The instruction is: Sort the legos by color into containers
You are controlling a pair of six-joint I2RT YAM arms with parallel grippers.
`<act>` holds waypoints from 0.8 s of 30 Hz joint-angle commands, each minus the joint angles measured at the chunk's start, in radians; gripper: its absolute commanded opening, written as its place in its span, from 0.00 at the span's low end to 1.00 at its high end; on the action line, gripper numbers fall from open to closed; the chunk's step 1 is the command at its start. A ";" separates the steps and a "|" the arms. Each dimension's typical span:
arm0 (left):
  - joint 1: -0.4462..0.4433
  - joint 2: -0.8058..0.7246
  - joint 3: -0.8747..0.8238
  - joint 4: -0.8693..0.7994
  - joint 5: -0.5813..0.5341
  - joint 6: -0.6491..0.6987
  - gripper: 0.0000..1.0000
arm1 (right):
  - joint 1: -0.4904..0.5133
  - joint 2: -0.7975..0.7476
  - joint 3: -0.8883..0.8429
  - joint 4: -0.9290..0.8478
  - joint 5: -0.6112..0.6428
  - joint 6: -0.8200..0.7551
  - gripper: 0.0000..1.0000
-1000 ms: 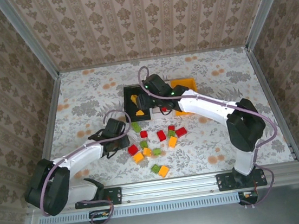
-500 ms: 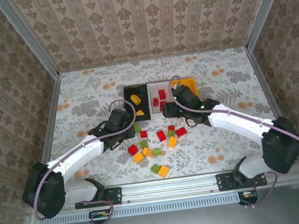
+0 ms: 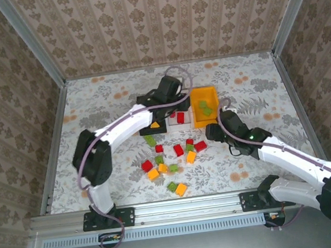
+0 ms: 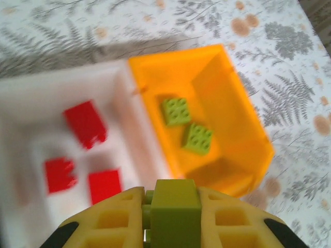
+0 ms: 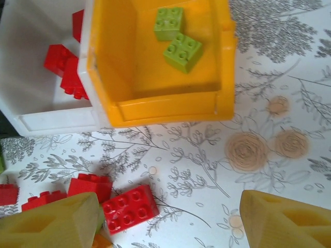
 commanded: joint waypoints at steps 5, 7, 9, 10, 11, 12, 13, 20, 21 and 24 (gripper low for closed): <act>-0.020 0.262 0.358 -0.115 0.131 0.081 0.16 | -0.011 -0.071 -0.031 -0.078 0.050 0.026 0.73; -0.021 0.321 0.437 -0.152 0.150 0.078 0.20 | -0.011 -0.075 -0.034 -0.079 0.048 0.025 0.74; -0.025 0.370 0.507 -0.189 0.154 0.078 0.29 | -0.012 -0.073 -0.036 -0.073 0.036 0.020 0.74; -0.026 0.389 0.539 -0.203 0.160 0.075 0.33 | -0.012 -0.070 -0.037 -0.071 0.031 0.020 0.74; -0.026 0.398 0.557 -0.209 0.166 0.069 0.38 | -0.013 -0.068 -0.037 -0.067 0.025 0.018 0.74; -0.026 0.405 0.568 -0.210 0.166 0.062 0.44 | -0.013 -0.064 -0.041 -0.056 0.009 0.010 0.74; -0.025 0.404 0.575 -0.207 0.167 0.057 0.49 | -0.011 -0.058 -0.043 -0.043 -0.004 0.003 0.74; -0.023 0.278 0.511 -0.138 0.160 0.038 0.80 | -0.009 0.040 -0.045 0.044 -0.157 -0.044 0.75; -0.024 0.245 0.477 -0.117 0.157 0.035 0.84 | -0.006 0.058 -0.047 0.065 -0.184 -0.049 0.74; -0.023 0.109 0.322 -0.028 0.143 0.029 1.00 | 0.023 0.133 -0.024 0.100 -0.257 -0.074 0.73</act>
